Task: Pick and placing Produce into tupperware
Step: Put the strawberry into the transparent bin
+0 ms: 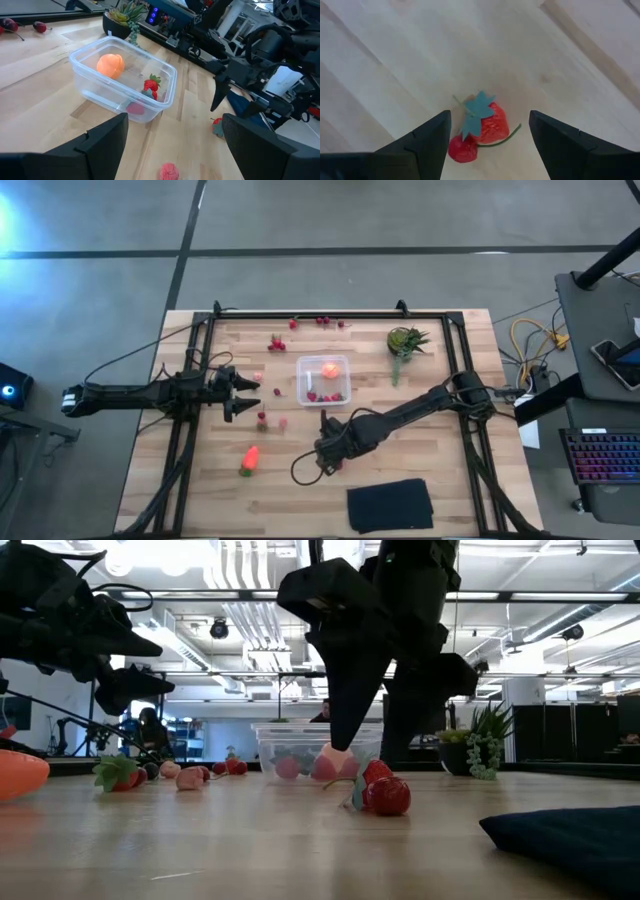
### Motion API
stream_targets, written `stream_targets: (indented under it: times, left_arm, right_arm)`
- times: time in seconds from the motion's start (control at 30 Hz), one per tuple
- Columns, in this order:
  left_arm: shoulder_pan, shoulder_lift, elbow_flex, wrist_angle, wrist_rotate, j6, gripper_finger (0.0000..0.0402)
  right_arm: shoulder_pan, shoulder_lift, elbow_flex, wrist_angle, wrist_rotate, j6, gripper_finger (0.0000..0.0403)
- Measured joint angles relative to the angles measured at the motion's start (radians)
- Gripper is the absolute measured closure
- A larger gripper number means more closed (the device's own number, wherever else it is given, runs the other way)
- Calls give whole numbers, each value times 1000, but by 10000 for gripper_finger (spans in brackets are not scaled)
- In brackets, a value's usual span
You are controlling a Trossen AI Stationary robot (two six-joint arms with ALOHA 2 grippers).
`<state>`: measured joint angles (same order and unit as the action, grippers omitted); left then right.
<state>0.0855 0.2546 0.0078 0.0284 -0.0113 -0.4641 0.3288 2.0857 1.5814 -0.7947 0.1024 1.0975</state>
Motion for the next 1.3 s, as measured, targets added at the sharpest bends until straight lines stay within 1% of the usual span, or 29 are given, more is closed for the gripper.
stream_targets:
  times: [0.2, 0.4, 0.67, 0.93, 1.3]
  left_arm:
    - [0, 0, 0, 0, 0, 0, 95]
    - [0, 0, 0, 0, 0, 0, 95]
    - [0, 0, 0, 0, 0, 0, 95]
    - [0, -1, 0, 0, 0, 0, 95]
    - [0, -2, 0, 0, 0, 0, 95]
  right_arm:
    - [7, 0, 0, -3, -3, 61, 143]
    - [7, 0, -3, -2, 14, 57, 143]
    - [9, 32, -10, 1, 30, 65, 143]
    - [37, 58, -11, 26, 29, 15, 146]
    - [40, 58, -6, 28, 30, -41, 172]
